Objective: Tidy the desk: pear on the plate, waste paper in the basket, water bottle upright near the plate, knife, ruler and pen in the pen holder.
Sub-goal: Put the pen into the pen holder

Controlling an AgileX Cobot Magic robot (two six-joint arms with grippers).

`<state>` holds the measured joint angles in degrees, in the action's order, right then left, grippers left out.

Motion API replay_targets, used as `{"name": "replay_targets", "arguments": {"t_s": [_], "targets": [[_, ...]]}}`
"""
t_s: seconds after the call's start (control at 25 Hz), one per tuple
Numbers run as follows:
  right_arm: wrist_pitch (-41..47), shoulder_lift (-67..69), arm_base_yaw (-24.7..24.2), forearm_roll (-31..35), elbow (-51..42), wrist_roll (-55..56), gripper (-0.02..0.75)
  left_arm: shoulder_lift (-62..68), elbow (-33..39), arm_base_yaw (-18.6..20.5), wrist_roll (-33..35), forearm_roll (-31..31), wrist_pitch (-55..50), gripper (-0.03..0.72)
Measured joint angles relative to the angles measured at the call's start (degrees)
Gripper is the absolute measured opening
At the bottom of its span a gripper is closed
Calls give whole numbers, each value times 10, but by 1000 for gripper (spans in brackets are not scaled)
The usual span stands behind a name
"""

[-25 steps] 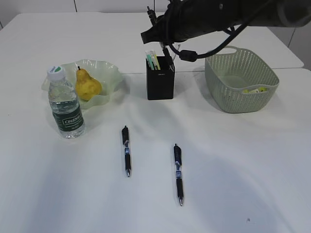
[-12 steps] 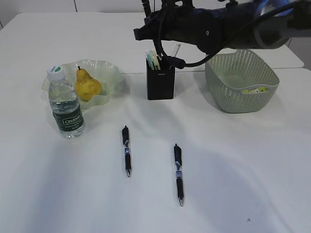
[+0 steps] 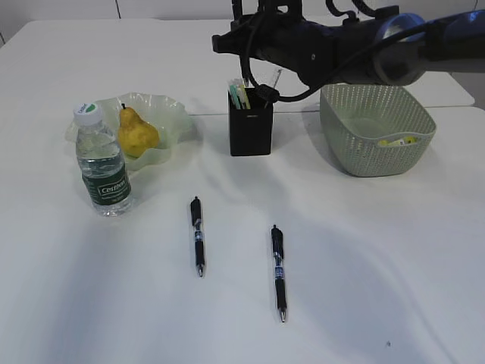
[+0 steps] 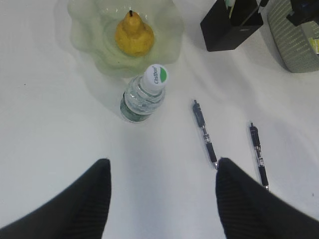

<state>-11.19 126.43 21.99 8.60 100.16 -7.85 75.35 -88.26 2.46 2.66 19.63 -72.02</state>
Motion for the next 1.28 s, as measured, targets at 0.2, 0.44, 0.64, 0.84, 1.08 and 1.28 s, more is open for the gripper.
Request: {"name": "replay_targets", "arguments": {"t_s": [0.2, 0.44, 0.64, 0.84, 1.08, 1.28], "targets": [[-1, 22, -9, 1, 11, 0, 142, 0, 0, 0, 0, 4, 0, 467], [-2, 53, -20, 1, 27, 1, 142, 0, 0, 0, 0, 27, 0, 467], [-1, 67, -22, 1, 45, 5, 142, 0, 0, 0, 0, 49, 0, 467], [6, 86, -22, 1, 52, 15, 142, 0, 0, 0, 0, 59, 0, 467], [37, 98, -22, 1, 52, 17, 142, 0, 0, 0, 0, 64, 0, 467], [37, 98, -22, 1, 52, 17, 142, 0, 0, 0, 0, 69, 0, 467]]}}
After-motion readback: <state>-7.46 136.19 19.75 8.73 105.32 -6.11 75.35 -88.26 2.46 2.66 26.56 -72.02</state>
